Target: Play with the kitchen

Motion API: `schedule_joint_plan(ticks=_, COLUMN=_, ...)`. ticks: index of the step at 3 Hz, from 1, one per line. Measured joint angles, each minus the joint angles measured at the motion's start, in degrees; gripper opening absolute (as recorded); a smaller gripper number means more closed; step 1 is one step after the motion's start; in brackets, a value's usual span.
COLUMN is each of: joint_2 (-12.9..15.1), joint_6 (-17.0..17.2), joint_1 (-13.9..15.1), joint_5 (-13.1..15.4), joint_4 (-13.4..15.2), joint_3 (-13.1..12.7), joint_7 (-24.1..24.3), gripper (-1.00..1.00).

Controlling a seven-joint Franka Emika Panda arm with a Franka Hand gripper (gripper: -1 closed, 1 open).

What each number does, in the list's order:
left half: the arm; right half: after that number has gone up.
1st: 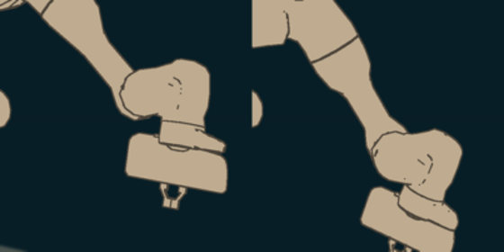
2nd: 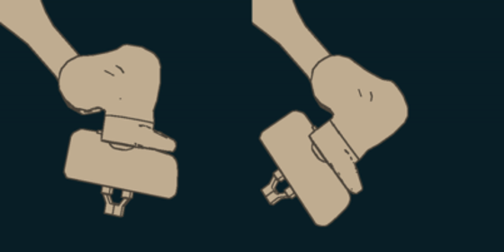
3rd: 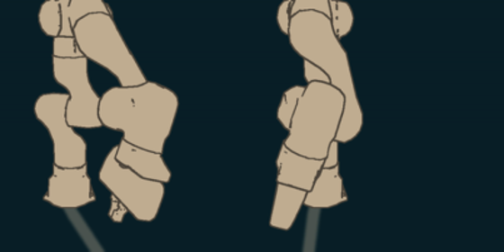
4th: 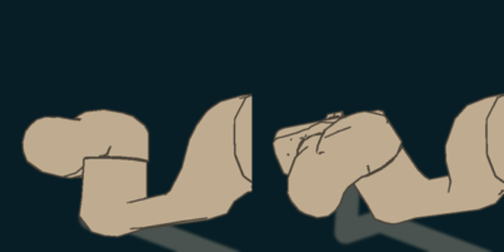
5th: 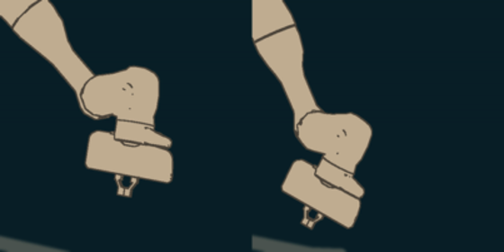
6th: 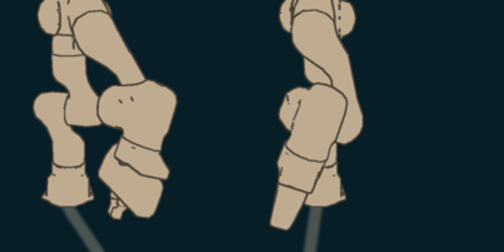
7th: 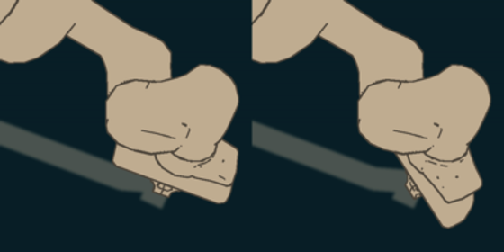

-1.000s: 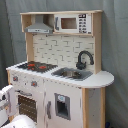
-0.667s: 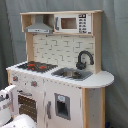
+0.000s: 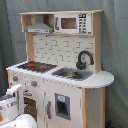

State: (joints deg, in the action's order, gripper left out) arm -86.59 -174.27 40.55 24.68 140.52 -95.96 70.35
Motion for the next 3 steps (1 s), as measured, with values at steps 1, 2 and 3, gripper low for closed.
schedule_joint_plan(ticks=1, joint_2=0.0, joint_6=-3.6, joint_1=3.9, joint_5=0.2, joint_4=-1.9, joint_3=0.4, joint_7=-1.2, gripper=1.0)
schedule_joint_plan(ticks=2, joint_2=0.0, joint_6=-5.1, joint_1=6.0, joint_5=0.2, joint_4=-3.3, joint_3=0.4, joint_7=-1.4, gripper=1.0)
schedule_joint_plan(ticks=3, joint_2=0.0, joint_6=-5.1, joint_1=6.0, joint_5=0.2, joint_4=-3.3, joint_3=0.4, joint_7=-1.4, gripper=-1.0)
